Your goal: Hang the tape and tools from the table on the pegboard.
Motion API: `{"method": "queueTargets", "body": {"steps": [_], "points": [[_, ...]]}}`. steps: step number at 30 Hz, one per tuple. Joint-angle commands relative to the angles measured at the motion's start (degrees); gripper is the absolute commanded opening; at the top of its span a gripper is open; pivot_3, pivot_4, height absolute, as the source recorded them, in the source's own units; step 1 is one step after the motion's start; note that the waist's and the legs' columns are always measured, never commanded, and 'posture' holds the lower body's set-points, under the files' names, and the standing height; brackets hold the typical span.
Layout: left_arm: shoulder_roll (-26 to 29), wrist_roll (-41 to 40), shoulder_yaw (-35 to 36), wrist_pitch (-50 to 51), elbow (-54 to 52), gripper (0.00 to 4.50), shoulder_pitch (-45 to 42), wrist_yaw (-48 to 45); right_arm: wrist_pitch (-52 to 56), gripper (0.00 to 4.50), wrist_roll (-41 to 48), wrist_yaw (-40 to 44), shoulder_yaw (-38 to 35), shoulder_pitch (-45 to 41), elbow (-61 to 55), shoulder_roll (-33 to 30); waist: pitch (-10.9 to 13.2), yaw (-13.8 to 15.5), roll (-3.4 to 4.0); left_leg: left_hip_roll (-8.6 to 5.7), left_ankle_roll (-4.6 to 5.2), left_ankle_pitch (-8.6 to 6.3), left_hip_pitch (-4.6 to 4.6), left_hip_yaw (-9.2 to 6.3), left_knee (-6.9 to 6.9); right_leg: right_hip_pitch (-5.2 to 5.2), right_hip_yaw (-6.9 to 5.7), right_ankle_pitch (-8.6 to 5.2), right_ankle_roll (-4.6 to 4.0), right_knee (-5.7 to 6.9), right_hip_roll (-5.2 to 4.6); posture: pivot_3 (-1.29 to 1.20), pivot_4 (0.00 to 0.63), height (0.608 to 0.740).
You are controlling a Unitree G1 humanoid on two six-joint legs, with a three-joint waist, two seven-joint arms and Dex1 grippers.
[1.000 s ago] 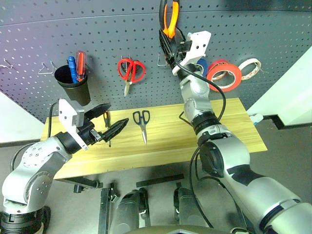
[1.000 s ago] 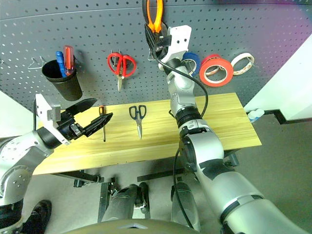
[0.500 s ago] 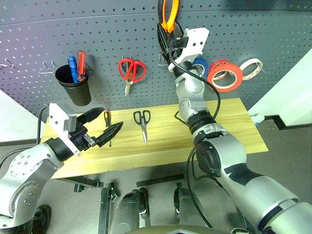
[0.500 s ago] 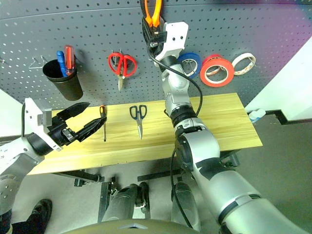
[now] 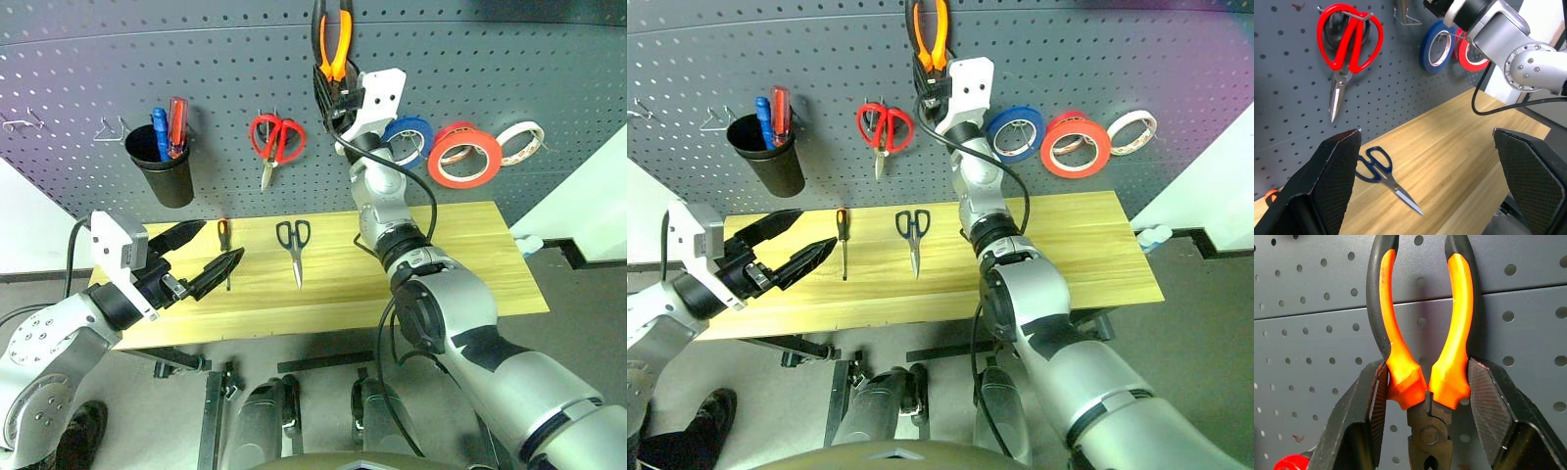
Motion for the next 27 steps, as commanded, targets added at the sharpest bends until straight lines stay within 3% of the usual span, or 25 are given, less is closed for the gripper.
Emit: {"method": "queueTargets", "body": {"steps": [1,27], "points": [[0.76,-1.40,1.60,-0.32,-1.48,4.50,-0.63,0.12,-2.48,2.10,-0.17,-0.58,-0.17,-3.95,-2.17,-0.71,0.01,-0.04,0.01,0.00,0.00,0.00,0.00,0.00,0.00,-0.01,0.00,0.00,0.00,0.00,0.00,0.05,0.207,0.740],[3.39,-5.93,4.45,1.62,-3.96,4.50,2.05,1.49,-3.14,2.10,-7.98,-11.03,3.41,-2.24,1.83,-1.54,0.42,0.05,-0.09,0.07,-0.28,0.20,0.00,0.00,-0.67,-0.01,-0.02,-0.18,-0.32,-0.14,0.00,0.10,0.229,0.740]]}}
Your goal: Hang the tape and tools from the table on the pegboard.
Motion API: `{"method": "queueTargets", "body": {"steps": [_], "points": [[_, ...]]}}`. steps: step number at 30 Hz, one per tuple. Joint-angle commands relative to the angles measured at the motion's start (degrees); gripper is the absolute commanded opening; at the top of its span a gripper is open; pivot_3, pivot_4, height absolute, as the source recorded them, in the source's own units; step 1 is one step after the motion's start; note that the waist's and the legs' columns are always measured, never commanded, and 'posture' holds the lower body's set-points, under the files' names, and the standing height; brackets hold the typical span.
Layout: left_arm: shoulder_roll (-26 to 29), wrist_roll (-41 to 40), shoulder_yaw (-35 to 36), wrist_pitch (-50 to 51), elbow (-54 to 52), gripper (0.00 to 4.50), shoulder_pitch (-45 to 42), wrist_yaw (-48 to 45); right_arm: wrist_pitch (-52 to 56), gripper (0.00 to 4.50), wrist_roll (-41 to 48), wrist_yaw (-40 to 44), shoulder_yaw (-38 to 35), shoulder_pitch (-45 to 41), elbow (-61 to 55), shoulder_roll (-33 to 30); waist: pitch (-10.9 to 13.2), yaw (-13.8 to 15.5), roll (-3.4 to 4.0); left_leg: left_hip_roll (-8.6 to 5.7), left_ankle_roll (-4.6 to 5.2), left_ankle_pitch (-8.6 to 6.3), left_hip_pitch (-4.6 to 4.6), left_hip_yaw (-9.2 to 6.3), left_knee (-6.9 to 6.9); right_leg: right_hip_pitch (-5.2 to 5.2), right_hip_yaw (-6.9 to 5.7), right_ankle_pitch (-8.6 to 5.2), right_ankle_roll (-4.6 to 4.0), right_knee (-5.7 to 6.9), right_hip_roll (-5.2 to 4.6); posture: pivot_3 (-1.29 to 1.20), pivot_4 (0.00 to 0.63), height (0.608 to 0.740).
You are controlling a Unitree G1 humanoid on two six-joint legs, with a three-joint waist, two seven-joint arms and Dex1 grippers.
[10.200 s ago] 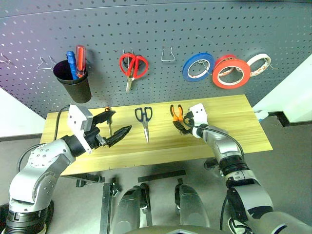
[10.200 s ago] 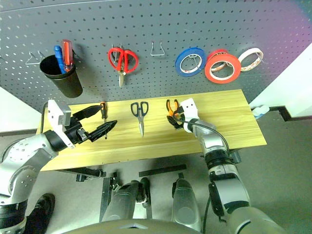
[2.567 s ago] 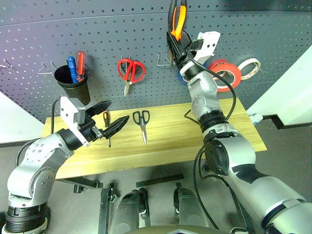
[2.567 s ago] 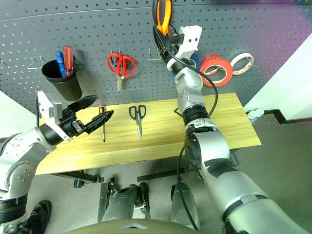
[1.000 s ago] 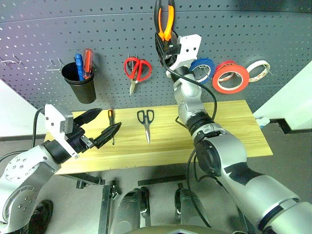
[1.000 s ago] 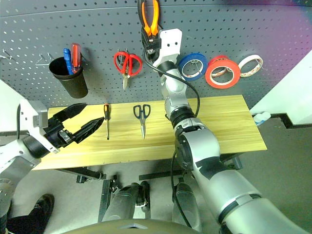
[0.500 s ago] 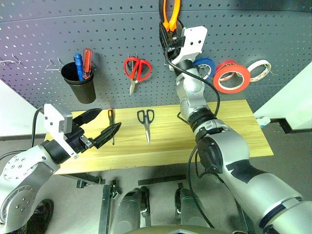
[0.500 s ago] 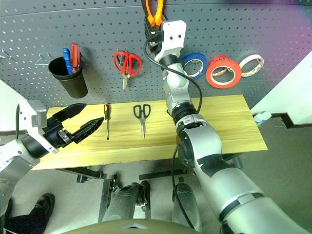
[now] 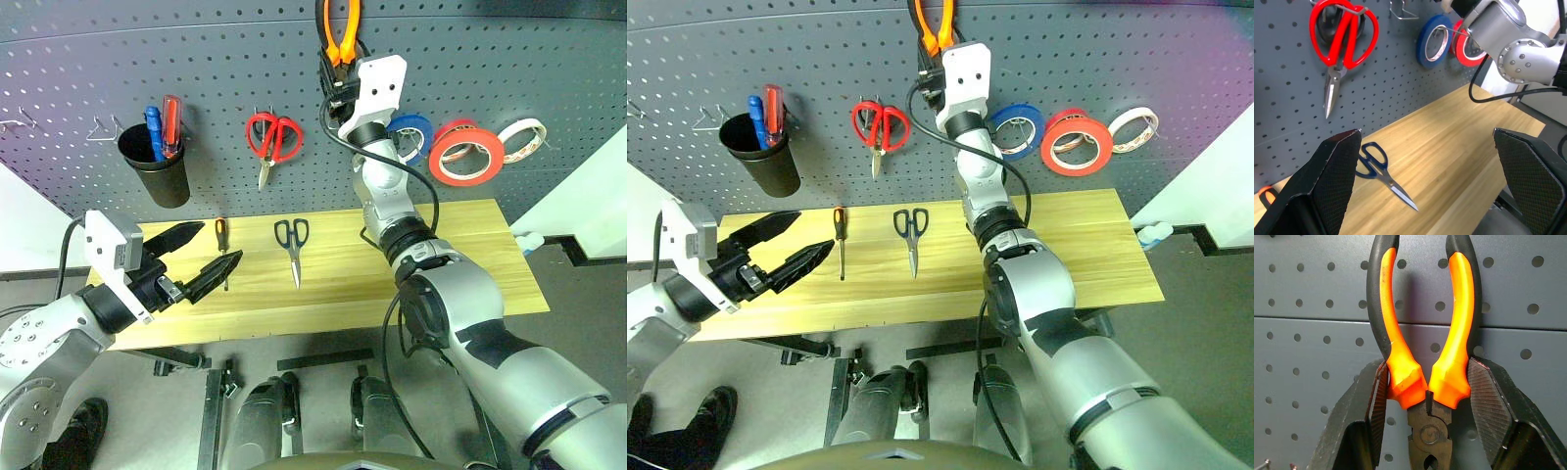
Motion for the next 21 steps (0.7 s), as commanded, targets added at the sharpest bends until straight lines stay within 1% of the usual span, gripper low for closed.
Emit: {"method": "queueTargets", "body": {"steps": [1,6,10,15,16,18,20,21], "points": [[0.91,-1.87,2.72,0.17,-2.13,4.50,0.76,0.60,0.42,2.10,-1.01,-1.68,0.46,-0.64,0.47,-0.35,0.09,-0.02,-0.03,0.00,0.00,0.00,0.01,0.00,0.00,0.00,0.00,0.00,0.00,0.00,0.00,0.10,0.231,0.740],[1.51,-2.58,3.05,0.28,-2.48,4.50,1.16,1.04,0.47,2.10,-2.39,-3.25,1.12,0.50,0.85,-0.57,0.33,0.08,-0.03,0.02,-0.03,0.01,0.01,-0.01,0.00,-0.02,-0.01,-0.01,-0.02,0.02,0.01,0.10,0.233,0.740],[1.69,-3.23,2.77,0.61,-2.80,4.50,1.26,1.38,1.38,2.10,-4.92,-6.70,2.72,2.10,1.30,-0.80,0.60,0.11,-0.06,0.02,-0.04,0.02,0.01,-0.01,-0.02,-0.03,-0.01,-0.01,-0.02,0.01,0.01,0.10,0.239,0.740],[1.92,-3.88,3.14,0.75,-2.76,4.50,1.31,1.63,2.27,2.10,-6.89,-8.69,4.18,3.18,1.37,-1.18,0.94,0.06,-0.06,0.03,-0.09,0.05,0.00,-0.01,-0.06,-0.05,-0.01,-0.02,-0.03,0.02,0.02,0.10,0.240,0.740],[1.98,-3.91,3.15,0.75,-2.77,4.50,1.33,1.66,2.43,2.10,-7.07,-8.91,4.37,3.34,1.40,-1.21,0.94,0.07,-0.06,0.03,-0.10,0.06,0.00,-0.01,-0.07,-0.06,-0.01,-0.02,-0.04,0.02,0.02,0.10,0.240,0.740],[2.01,-3.97,3.14,0.72,-2.82,4.50,1.37,1.75,2.51,2.10,-5.57,-6.70,3.46,4.02,1.48,-0.97,0.95,0.06,-0.07,0.04,-0.11,0.06,0.00,-0.01,-0.09,-0.06,-0.01,-0.03,-0.06,0.01,0.03,0.10,0.241,0.740],[2.03,-3.87,3.05,0.67,-2.86,4.50,1.43,1.79,2.53,2.82,-4.20,-5.21,2.37,4.39,1.45,-0.85,0.98,0.09,-0.08,0.05,-0.11,0.06,0.00,-0.01,-0.11,-0.05,-0.01,-0.03,-0.07,0.01,0.04,0.10,0.241,0.740],[2.00,-3.84,2.94,0.64,-2.83,4.50,1.43,1.80,2.46,3.02,-4.38,-5.42,2.44,4.42,1.39,-0.99,1.03,0.12,-0.08,0.05,-0.11,0.06,0.00,-0.01,-0.11,-0.05,-0.02,-0.03,-0.07,0.01,0.04,0.10,0.243,0.740]]}}
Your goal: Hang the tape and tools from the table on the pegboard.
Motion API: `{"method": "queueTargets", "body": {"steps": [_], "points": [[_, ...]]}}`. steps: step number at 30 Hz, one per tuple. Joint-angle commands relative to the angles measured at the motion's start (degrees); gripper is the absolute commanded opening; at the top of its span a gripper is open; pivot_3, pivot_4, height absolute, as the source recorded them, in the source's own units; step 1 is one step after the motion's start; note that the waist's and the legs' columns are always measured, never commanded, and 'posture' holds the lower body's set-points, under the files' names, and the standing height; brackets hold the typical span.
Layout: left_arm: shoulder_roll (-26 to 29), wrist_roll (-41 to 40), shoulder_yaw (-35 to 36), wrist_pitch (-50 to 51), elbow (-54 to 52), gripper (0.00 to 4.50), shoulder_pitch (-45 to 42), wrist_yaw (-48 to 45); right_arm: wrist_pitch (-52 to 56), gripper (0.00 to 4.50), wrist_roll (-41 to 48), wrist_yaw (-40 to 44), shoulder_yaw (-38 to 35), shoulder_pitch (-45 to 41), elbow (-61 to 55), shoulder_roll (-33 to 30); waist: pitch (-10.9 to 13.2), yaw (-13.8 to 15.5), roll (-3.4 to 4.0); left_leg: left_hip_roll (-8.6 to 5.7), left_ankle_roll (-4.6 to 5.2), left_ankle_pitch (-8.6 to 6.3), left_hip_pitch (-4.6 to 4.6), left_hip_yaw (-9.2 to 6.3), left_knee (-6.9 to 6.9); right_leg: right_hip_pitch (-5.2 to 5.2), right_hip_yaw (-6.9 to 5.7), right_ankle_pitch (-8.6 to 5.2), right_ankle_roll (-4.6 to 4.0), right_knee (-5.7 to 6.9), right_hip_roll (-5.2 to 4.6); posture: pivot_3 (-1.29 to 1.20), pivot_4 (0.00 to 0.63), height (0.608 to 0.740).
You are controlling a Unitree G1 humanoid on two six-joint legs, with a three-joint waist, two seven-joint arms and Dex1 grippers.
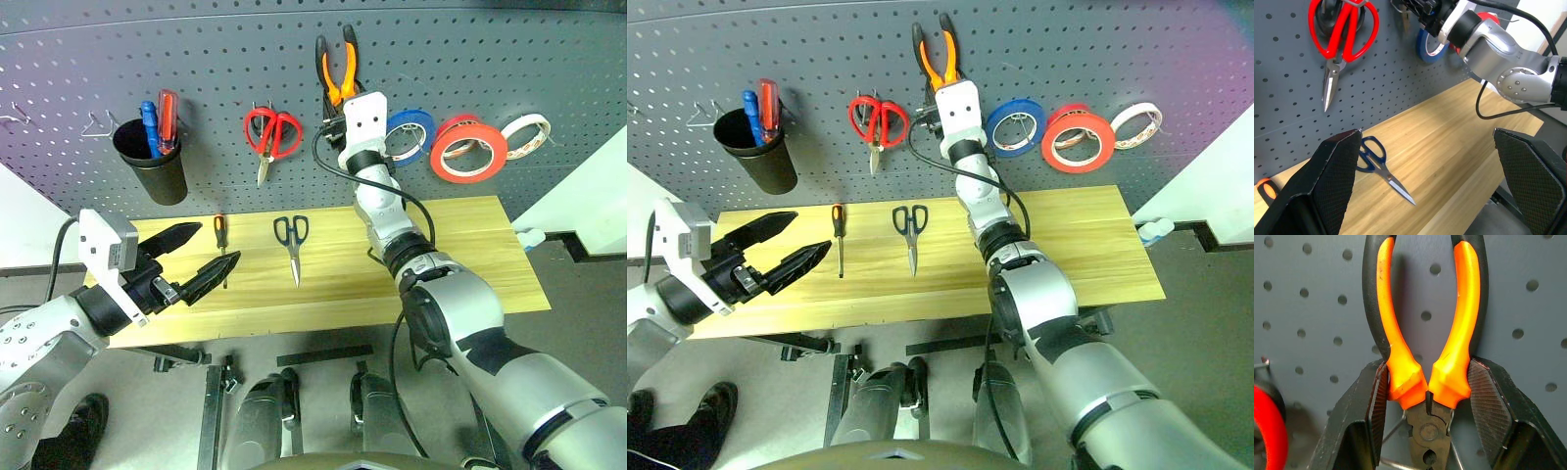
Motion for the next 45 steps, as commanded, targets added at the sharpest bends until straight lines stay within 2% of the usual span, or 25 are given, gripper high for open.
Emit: {"method": "queueTargets", "body": {"steps": [1,4,5,17,28,38,45], "points": [[0.48,-0.83,1.28,-0.49,-2.09,4.50,0.32,0.08,-0.20,3.35,1.43,0.87,-1.03,-0.45,-0.75,-0.18,0.14,0.05,-0.01,0.00,0.00,0.00,0.00,0.00,0.00,0.00,0.00,0.00,0.00,0.00,0.00,0.10,0.243,0.740],[0.32,-1.04,1.10,-0.56,-2.04,4.50,0.21,0.29,-0.41,4.34,0.87,0.25,-0.68,-0.49,-0.82,-0.58,0.34,-0.04,-0.06,0.00,-0.01,0.00,0.00,0.00,0.00,-0.01,0.00,0.00,0.00,0.00,0.00,0.10,0.243,0.740],[0.23,-1.16,1.02,-0.55,-2.01,4.50,0.19,0.35,-0.45,4.42,1.18,0.30,-0.93,-0.52,-0.87,-0.52,0.34,-0.05,-0.06,0.00,-0.01,0.00,0.00,0.00,0.00,-0.01,0.00,0.00,0.00,0.00,0.00,0.10,0.243,0.740],[-0.15,-0.66,0.37,-0.84,-1.78,4.50,0.02,0.44,-3.80,4.42,-0.70,-2.37,0.38,-0.77,-2.89,-1.08,0.63,-0.01,-0.06,0.04,-0.07,0.04,-0.01,0.00,-0.04,-0.05,-0.01,0.01,-0.02,0.00,0.00,0.09,0.244,0.740],[-0.59,-0.58,-0.14,-0.81,-1.78,4.50,0.02,0.39,-8.09,4.42,1.46,-0.65,0.01,-0.76,-8.05,-1.05,0.77,0.01,-0.06,0.04,-0.09,0.05,-0.03,0.00,-0.20,-0.09,-0.04,-0.04,-0.11,-0.06,0.02,0.08,0.249,0.740],[-0.60,-0.60,-1.44,-0.82,-0.38,4.50,-1.82,-0.21,-11.28,4.42,4.72,2.43,-0.16,0.28,-21.86,-1.57,1.37,0.05,-0.12,0.04,-0.09,0.05,-0.08,0.00,-0.21,-0.15,-0.04,-0.04,-0.10,-0.06,0.01,0.06,0.250,0.740],[-0.52,0.23,-2.18,-0.90,0.56,4.50,-2.61,-0.94,-11.78,4.42,9.75,8.57,0.21,4.86,-28.70,-0.95,1.38,-0.03,-0.13,0.05,-0.09,0.05,-0.07,0.01,-0.20,-0.14,-0.05,-0.04,-0.10,-0.05,0.01,0.05,0.245,0.740]]}}
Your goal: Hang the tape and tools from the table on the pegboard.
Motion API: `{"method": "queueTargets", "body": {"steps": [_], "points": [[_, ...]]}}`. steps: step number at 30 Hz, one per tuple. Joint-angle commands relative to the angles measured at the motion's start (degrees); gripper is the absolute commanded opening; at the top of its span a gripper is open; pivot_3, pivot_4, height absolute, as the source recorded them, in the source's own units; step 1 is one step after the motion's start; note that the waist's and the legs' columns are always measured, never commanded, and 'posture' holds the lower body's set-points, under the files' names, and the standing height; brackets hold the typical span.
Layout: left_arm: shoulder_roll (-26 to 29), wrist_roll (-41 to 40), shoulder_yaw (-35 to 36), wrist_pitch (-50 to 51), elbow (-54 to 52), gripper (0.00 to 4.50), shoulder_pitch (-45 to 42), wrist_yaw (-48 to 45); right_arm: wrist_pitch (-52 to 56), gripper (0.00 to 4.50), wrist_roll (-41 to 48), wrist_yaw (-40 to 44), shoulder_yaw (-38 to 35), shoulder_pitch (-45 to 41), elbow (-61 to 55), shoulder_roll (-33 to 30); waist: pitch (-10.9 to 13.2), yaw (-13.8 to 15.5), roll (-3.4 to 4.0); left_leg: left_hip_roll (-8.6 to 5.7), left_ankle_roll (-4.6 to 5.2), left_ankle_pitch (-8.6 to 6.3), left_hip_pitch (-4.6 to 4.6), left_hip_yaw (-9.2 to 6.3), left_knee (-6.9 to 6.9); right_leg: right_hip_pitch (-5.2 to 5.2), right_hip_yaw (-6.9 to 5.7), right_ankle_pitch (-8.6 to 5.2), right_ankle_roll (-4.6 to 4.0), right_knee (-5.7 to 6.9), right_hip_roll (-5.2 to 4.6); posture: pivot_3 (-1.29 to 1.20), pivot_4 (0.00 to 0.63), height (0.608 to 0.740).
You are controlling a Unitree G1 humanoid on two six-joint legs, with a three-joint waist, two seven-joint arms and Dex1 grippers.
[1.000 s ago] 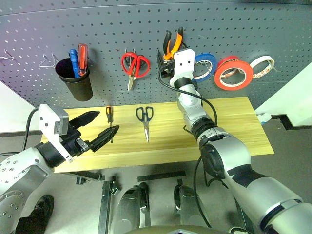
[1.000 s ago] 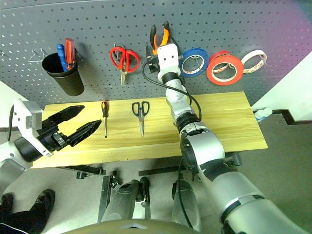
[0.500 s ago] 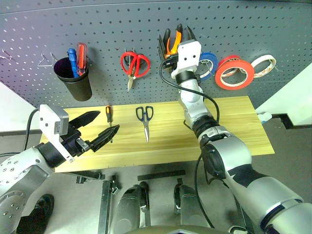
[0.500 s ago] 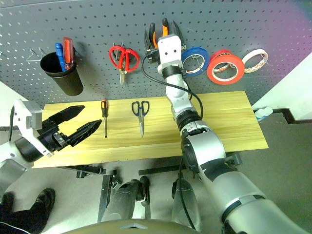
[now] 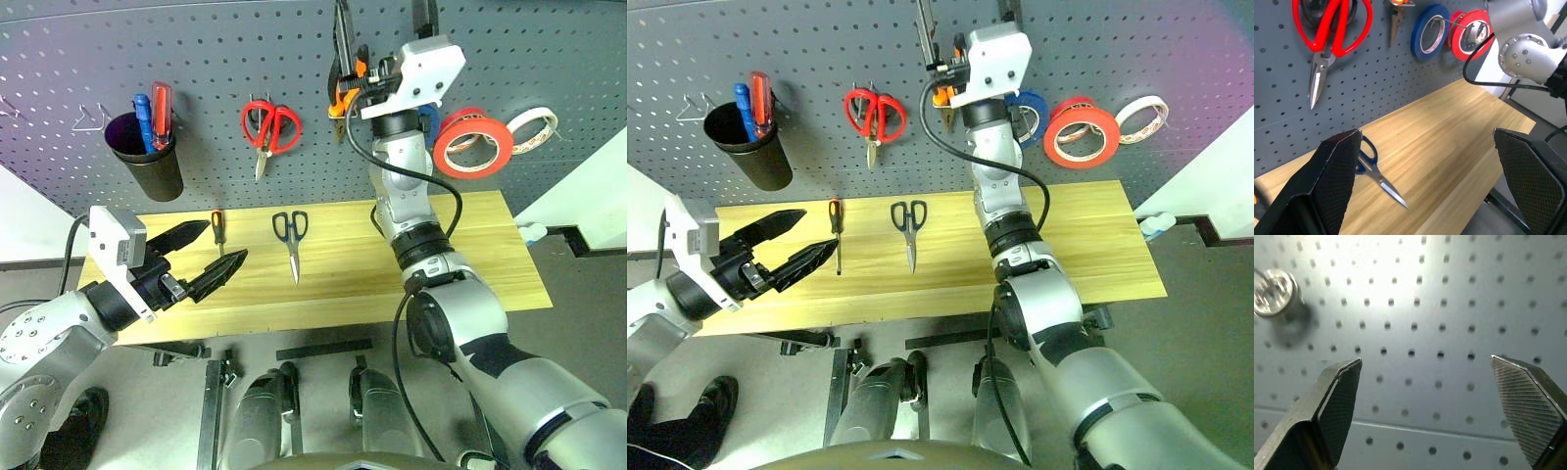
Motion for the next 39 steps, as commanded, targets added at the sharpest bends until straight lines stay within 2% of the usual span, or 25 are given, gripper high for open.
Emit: {"method": "queueTargets", "body": {"steps": [1,6,11,15,17,20,22,27,29,32,33,39], "points": [[0.02,0.40,0.20,-1.00,-0.37,4.50,-0.17,-0.63,0.80,4.42,3.25,3.27,0.36,2.27,-6.05,0.55,0.01,0.02,0.01,0.00,0.00,0.00,0.00,0.00,0.00,0.00,0.00,0.00,0.00,0.00,0.00,0.05,0.245,0.740],[-0.30,0.84,-0.25,-1.27,-0.28,4.50,-0.33,-0.67,7.94,4.42,3.67,7.81,5.25,14.15,-18.93,2.43,0.00,0.09,0.00,0.01,0.00,0.00,0.01,-0.01,-0.02,0.01,0.00,0.00,0.00,-0.01,-0.01,0.05,0.249,0.740],[-0.64,1.51,-0.36,-1.63,0.02,4.50,-0.01,-1.05,16.45,4.42,1.24,11.68,11.24,29.96,-34.86,0.91,0.06,0.18,0.01,0.02,0.00,0.00,-0.01,0.00,-0.02,0.00,0.00,0.00,0.00,-0.01,-0.03,0.04,0.250,0.740],[-1.02,2.43,-1.38,-2.15,1.32,4.50,-0.99,-1.53,26.88,4.42,-1.18,12.98,14.67,39.60,-38.80,0.10,0.06,0.34,0.00,0.02,-0.02,-0.01,0.04,-0.03,-0.01,-0.07,0.00,-0.01,-0.01,-0.05,-0.04,0.01,0.258,0.740],[-1.31,2.87,-1.90,-2.35,1.89,4.50,-1.58,-1.63,34.82,4.42,-2.34,14.00,16.45,41.27,-37.96,-0.02,0.06,0.27,0.00,0.06,-0.03,-0.02,0.08,-0.06,-0.02,-0.12,0.00,-0.01,-0.03,-0.13,-0.02,0.01,0.256,0.740],[-2.01,4.67,-3.07,-3.10,3.09,4.50,-2.49,-1.92,45.52,4.42,3.45,20.17,17.06,41.16,-38.71,0.31,0.08,-0.01,0.00,0.10,-0.02,-0.02,0.05,-0.05,-0.05,-0.16,0.00,0.02,-0.11,-0.19,0.00,-0.01,0.257,0.740],[-2.38,6.37,-3.85,-3.69,4.06,4.50,-2.91,-2.01,56.08,4.42,11.33,25.95,14.37,39.61,-38.68,-0.43,0.08,-0.03,-0.01,0.10,-0.02,-0.02,0.05,-0.05,-0.08,-0.15,0.00,0.04,-0.10,-0.24,-0.01,-0.02,0.253,0.740],[-3.74,11.33,-5.88,-5.93,7.28,4.50,-3.73,-2.28,64.08,4.42,20.34,40.25,9.45,36.53,-41.41,-10.04,0.08,0.63,0.00,0.10,0.31,-0.22,0.00,-0.07,-0.16,-0.06,-0.13,0.09,-0.10,-0.59,-0.03,-0.05,0.253,0.740],[-4.42,13.64,-7.37,-6.71,8.96,4.50,-4.48,-2.24,71.97,4.42,27.19,48.31,7.54,35.96,-44.55,-15.90,0.09,1.26,0.00,0.08,0.45,-0.31,-0.06,-0.04,-0.17,-0.02,-0.15,0.10,-0.09,-0.77,-0.06,-0.07,0.254,0.740],[-5.33,18.81,-10.51,-7.86,12.55,4.50,-6.25,-1.06,68.29,4.42,23.59,52.19,6.81,35.62,-44.90,-23.53,0.09,1.47,-0.01,0.07,0.48,-0.39,-0.21,-0.02,-0.13,-0.06,-0.21,0.11,-0.08,-0.90,-0.11,-0.10,0.252,0.740],[-5.68,20.53,-11.91,-7.98,14.16,4.50,-7.18,-0.67,70.48,4.42,27.05,56.57,5.37,35.86,-45.27,-25.96,0.09,1.46,-0.01,0.08,0.44,-0.43,-0.21,0.00,-0.13,-0.03,-0.23,0.12,-0.07,-0.93,-0.11,-0.11,0.252,0.740],[-10.48,29.22,-18.90,-7.36,23.12,4.50,-14.88,4.03,72.72,4.42,28.78,69.44,2.89,33.60,-43.11,-38.71,0.13,1.27,-0.07,0.10,0.56,-0.48,-0.39,0.00,0.02,0.15,-0.36,0.15,0.00,-0.94,-0.13,-0.15,0.254,0.740]]}}
